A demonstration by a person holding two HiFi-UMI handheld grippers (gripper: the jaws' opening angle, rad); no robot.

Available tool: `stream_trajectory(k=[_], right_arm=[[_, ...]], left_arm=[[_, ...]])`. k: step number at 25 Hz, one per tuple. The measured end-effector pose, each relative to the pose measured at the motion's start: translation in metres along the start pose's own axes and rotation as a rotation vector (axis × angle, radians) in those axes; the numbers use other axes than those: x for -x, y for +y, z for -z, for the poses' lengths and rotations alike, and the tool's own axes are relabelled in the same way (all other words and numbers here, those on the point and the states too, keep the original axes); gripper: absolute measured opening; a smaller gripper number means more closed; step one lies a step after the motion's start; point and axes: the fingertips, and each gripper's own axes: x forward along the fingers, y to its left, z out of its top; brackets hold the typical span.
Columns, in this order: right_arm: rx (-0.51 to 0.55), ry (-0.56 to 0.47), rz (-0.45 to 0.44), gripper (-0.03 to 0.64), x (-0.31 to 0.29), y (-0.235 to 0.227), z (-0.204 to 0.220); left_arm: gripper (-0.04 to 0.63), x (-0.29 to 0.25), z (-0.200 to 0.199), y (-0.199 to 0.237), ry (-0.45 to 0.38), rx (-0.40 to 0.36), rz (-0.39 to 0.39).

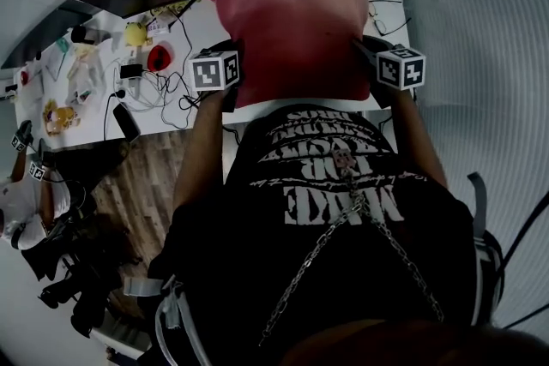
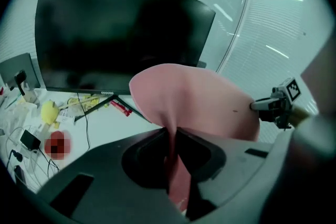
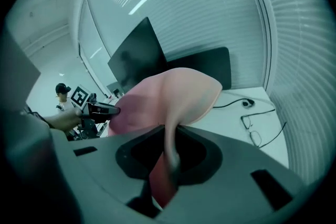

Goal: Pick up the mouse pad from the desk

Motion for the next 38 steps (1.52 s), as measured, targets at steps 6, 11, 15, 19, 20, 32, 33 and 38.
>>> stream_trajectory(k=[6, 11, 15, 19, 20, 32, 33, 38], right_arm=[[-0.117, 0.107, -0.060, 0.060, -0.049, -0.010, 0.045], [-0.196, 0.206, -0.024, 0.060, -0.071, -0.033, 0.080], [-0.236, 0.264, 0.007, 0.061, -0.081, -0.048, 0.103], [-0.122, 0.301, 0.162, 0.136, -0.074, -0.075, 0.110], [-0.081, 0.298, 0.215, 0.140, -0.067, -0.085, 0.107], [0.381, -0.287, 0.160, 0.002, 0.035, 0.029, -0.080], [0.422, -0.381, 0.144, 0.002, 0.053, 0.048, -0.106], [0.534, -0.681, 0.140, 0.000, 0.112, 0.114, -0.180]], left_arm=[[0.055, -0.046, 0.050, 0.019, 0.114, 0.031, -0.013], [0.055, -0.073, 0.069, 0.021, 0.200, 0.032, -0.014], [0.058, -0.089, 0.082, 0.024, 0.251, 0.026, -0.011], [0.121, -0.088, 0.089, 0.031, 0.284, 0.016, -0.039], [0.135, -0.085, 0.089, 0.034, 0.287, 0.002, -0.062], [0.008, 0.073, -0.095, -0.022, -0.507, -0.184, -0.125], [0.008, 0.094, -0.120, -0.042, -0.599, -0.224, -0.110], [0.006, 0.151, -0.187, -0.116, -0.857, -0.366, -0.064]])
